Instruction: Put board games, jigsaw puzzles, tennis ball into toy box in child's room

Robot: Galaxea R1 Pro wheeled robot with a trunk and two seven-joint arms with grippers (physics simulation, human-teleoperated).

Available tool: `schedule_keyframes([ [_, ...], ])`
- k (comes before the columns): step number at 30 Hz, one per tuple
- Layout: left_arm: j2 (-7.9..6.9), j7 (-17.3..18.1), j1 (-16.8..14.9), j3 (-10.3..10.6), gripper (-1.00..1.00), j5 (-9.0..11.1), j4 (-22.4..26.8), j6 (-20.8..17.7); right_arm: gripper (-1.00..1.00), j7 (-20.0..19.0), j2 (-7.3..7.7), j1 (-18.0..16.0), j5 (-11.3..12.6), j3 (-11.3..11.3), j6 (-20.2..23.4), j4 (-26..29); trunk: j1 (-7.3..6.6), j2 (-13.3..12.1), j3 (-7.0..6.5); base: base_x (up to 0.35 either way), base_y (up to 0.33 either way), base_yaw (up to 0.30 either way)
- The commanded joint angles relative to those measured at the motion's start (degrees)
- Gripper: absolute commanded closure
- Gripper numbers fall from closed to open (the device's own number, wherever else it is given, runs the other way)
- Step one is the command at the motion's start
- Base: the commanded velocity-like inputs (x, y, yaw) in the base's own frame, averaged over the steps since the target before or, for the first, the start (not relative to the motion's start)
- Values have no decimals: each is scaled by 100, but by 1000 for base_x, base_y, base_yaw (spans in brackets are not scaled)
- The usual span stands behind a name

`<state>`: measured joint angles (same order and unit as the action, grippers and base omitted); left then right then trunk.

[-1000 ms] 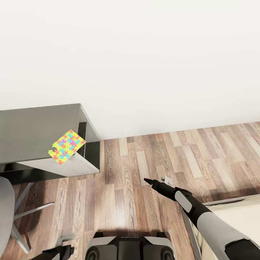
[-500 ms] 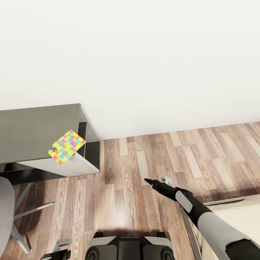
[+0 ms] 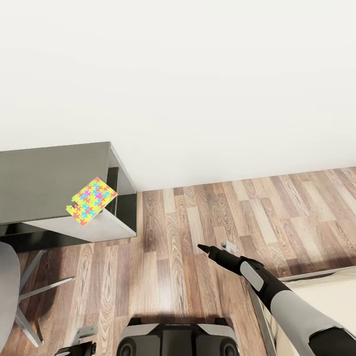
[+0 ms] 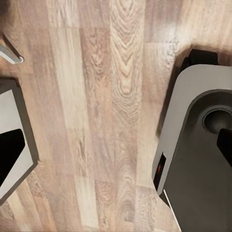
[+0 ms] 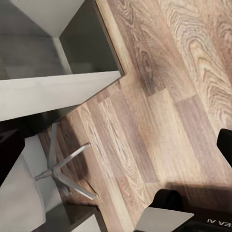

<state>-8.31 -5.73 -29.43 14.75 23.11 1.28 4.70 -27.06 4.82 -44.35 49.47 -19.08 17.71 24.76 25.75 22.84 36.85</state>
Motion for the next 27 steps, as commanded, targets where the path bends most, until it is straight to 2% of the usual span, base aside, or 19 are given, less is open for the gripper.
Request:
schedule_keyframes([
  [1, -4, -16, -1, 48, -100, 44, -1, 7, -100, -1, 4, -3, 46, -25, 22, 3, 3, 8, 6, 0, 0, 0],
  [10, -25, -11, -1, 46, -100, 44, -1, -12, -100, -37, 32, -3, 53, -26, 37, 6, 3, 8, 6, 0, 0, 0],
  [13, -28, 56, -1, 46, -100, 44, -1, -19, -100, -39, 30, 0, 53, -26, 43, 4, 3, 8, 6, 0, 0, 0],
  [15, -30, 256, -1, 51, -100, 44, 2, -33, -100, -37, 40, -2, 54, -26, 42, 3, 3, 8, 6, 0, 0, 0],
  [27, -37, 507, -1, 57, -100, 44, -2, -10, -100, -5, 8, -2, 49, -26, 33, 3, 3, 8, 6, 0, 0, 0],
])
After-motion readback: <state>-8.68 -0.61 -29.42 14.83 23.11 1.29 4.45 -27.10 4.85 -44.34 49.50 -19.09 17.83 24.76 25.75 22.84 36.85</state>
